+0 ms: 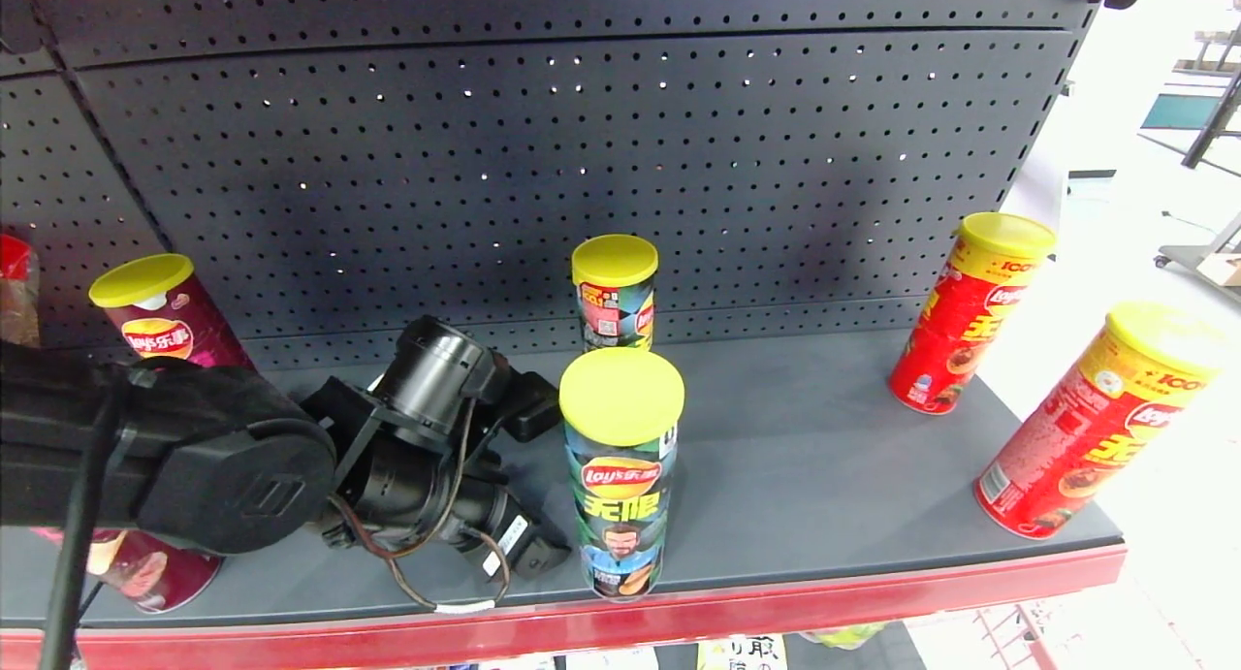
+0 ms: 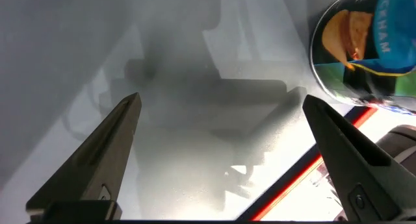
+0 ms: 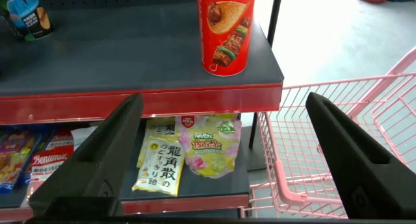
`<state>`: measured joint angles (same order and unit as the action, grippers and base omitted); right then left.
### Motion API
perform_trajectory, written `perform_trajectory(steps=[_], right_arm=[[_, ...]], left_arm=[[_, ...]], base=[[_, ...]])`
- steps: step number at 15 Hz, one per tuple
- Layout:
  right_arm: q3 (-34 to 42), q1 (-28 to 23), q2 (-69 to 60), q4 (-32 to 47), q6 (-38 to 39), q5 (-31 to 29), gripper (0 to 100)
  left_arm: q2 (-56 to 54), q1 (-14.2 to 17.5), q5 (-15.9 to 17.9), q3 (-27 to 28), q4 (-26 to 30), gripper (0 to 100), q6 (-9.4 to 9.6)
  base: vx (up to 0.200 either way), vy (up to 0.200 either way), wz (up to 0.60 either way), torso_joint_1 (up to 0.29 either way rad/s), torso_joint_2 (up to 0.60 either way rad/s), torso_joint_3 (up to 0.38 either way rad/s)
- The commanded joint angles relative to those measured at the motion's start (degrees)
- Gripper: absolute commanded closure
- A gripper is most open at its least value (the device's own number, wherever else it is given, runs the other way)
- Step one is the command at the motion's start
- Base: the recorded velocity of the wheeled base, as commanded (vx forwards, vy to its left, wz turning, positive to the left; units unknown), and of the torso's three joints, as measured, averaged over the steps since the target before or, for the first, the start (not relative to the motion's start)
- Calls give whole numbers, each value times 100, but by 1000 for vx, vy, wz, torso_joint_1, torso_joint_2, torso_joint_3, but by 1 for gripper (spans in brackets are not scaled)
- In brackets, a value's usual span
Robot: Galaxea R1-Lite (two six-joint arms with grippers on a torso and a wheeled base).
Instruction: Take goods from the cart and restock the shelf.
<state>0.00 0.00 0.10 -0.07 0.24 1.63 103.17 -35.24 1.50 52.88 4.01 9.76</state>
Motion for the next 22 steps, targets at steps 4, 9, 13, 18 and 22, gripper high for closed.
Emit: perform_trajectory(steps=[4, 9, 13, 18, 22], right_arm=[[0, 0, -1, -1, 2, 4, 0], [0, 0, -1, -1, 2, 4, 0], [0, 0, -1, -1, 2, 4, 0], [0, 0, -1, -1, 2, 4, 0], [0, 0, -1, -1, 2, 4, 0]], left_arm=[[54, -150, 8, 29, -6, 0, -10], [133, -158, -1, 117, -6, 0, -10], [-86, -123, -9, -32, 12, 0, -27], [-2082, 562, -9, -1245, 12, 0, -18], [-3875, 510, -1, -2054, 12, 0, -1]], base=[[0, 0, 0, 0, 0, 0], [0, 0, 0, 0, 0, 0], [0, 0, 0, 0, 0, 0], [0, 0, 0, 0, 0, 0], [0, 0, 0, 0, 0, 0]])
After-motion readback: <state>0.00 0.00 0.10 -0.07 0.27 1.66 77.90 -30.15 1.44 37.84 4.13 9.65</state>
